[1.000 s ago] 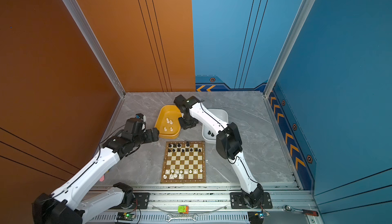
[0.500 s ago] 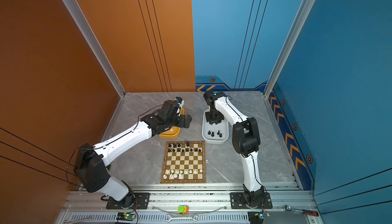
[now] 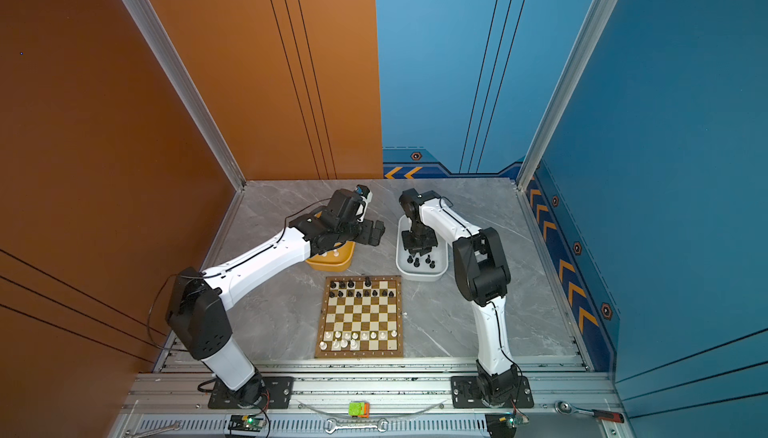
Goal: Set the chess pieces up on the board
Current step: 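Lower right gripper into white tub and grasp a black piece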
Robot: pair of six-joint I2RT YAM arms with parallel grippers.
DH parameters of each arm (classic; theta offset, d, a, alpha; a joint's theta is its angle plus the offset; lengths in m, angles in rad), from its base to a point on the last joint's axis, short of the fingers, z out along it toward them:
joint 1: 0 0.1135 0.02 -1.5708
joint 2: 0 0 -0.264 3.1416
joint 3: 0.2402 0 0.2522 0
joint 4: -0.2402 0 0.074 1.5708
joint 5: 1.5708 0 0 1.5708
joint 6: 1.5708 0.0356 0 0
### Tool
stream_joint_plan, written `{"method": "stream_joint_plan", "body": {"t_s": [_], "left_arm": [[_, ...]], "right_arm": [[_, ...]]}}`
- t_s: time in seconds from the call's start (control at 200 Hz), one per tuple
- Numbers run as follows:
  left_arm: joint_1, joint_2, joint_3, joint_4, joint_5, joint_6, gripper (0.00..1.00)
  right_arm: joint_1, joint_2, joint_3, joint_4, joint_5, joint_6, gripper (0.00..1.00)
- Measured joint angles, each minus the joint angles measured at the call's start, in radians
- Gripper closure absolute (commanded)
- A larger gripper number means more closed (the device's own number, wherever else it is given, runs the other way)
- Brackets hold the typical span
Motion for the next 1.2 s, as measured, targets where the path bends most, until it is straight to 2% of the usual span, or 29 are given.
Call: {"method": "stream_joint_plan", "body": {"t_s": [0.361,0.546,0.821,0.991,1.202], "left_arm": [[0.01,0.028,0.019,-0.021,0.026,0.01,0.02],[0.011,0.03,0.025,-0.027,0.033,0.01,0.02],[0.017,0.026,0.019,-0.03,0.033,0.01,0.02],[0.041,-0.048,-0.077,-0.029,0.027,0.01,0.02],[0.089,-0.24,-0.276,-0.031,-0.016,0.002,0.02]], "right_arm": [[0.0,-0.008,-0.04,0.022,-0.004,0.017,0.79],[0.0,-0.008,-0.04,0.022,-0.004,0.023,0.89],[0.003,-0.054,-0.04,0.019,-0.001,0.022,0.9],[0.025,-0.124,0.0,-0.016,0.018,0.022,0.9],[0.116,-0.137,0.128,-0.07,0.048,0.026,0.9]]}}
